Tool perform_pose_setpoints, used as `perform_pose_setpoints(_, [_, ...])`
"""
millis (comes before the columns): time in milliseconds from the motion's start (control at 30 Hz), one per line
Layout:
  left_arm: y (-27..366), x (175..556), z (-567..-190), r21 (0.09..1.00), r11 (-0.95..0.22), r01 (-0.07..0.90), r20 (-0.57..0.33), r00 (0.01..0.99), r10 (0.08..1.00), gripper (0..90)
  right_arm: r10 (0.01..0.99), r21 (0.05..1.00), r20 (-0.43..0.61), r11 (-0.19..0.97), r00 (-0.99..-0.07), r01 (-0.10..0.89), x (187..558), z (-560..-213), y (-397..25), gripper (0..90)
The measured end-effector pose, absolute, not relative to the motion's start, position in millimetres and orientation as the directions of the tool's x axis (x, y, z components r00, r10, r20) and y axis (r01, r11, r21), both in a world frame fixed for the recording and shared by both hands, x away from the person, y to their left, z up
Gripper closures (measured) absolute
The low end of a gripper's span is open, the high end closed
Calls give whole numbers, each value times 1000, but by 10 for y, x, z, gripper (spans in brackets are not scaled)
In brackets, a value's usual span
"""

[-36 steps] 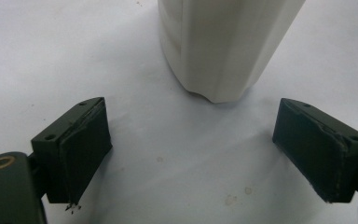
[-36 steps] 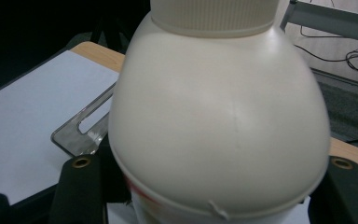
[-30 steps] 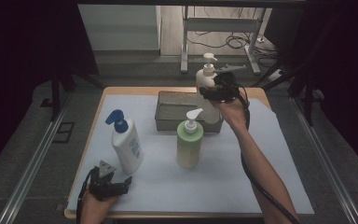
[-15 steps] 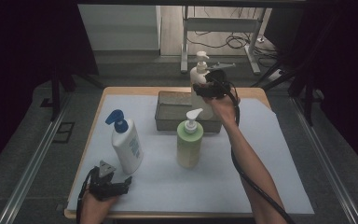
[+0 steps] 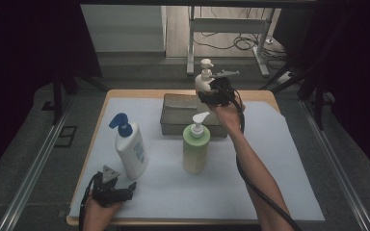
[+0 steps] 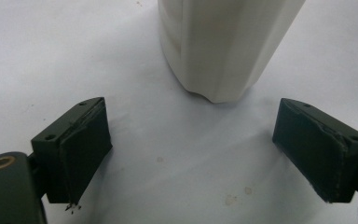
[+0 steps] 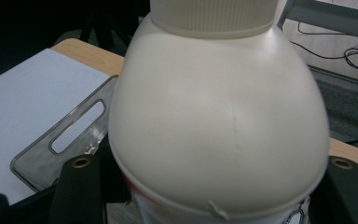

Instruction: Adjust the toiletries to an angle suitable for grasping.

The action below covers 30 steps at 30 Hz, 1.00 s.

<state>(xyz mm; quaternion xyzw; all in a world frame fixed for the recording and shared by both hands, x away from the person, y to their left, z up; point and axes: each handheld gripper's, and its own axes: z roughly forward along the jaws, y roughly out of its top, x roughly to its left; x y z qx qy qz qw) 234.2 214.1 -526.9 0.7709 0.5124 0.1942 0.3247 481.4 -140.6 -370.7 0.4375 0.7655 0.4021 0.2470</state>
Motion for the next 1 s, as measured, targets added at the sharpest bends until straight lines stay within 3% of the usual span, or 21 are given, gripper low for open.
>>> perform_pose_setpoints(1000, [2140, 2342, -5269, 700, -264, 664, -33, 400, 916, 107, 855, 783, -7, 327, -518, 529, 4666, -4017, -1432, 367])
